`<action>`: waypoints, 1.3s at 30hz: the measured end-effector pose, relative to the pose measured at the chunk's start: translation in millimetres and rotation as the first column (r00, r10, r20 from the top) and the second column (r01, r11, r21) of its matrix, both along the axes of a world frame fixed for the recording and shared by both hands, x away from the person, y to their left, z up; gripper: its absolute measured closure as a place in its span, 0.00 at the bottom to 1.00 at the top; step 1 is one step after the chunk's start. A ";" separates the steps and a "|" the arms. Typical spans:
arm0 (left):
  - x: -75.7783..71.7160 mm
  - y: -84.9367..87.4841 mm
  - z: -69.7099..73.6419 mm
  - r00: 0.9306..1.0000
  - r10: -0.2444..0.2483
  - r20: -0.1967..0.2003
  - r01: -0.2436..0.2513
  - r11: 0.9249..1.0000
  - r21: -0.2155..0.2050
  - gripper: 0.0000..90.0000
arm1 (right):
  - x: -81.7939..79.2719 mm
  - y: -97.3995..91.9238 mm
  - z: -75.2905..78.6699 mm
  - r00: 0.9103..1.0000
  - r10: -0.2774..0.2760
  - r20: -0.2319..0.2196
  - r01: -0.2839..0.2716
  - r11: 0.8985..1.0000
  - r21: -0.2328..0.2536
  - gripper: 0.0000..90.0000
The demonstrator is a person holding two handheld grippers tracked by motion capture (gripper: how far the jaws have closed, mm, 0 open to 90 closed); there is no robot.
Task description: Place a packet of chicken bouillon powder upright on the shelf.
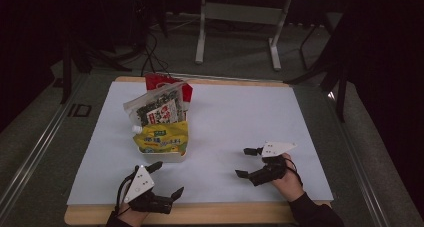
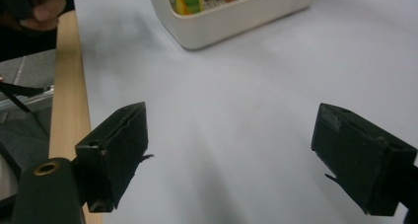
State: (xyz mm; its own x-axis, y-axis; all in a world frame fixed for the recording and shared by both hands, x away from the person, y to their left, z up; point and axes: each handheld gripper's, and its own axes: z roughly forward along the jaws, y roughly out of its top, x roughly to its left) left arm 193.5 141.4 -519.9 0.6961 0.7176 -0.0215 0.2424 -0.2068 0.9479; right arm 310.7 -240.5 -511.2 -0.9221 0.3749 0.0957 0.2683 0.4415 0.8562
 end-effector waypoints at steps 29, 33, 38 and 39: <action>1.9 -3.5 -7.0 1.000 -0.018 -0.017 0.019 1.000 0.012 0.01 | -4.7 -52.8 -21.2 0.989 -0.141 -0.040 0.142 0.989 0.040 0.15; 2.3 -2.5 -8.1 1.000 -0.015 -0.019 0.015 1.000 0.014 0.01 | -2.9 -50.6 -24.5 0.990 -0.134 -0.045 0.135 0.990 0.028 0.15; 2.7 -1.6 -9.4 1.000 -0.010 -0.023 0.011 1.000 0.012 0.01 | -2.2 -50.5 -26.3 0.989 -0.135 -0.053 0.136 0.990 0.027 0.15; 2.7 -1.6 -9.4 1.000 -0.011 -0.023 0.011 1.000 0.013 0.01 | -1.9 -50.6 -26.7 0.990 -0.133 -0.055 0.135 0.990 0.027 0.15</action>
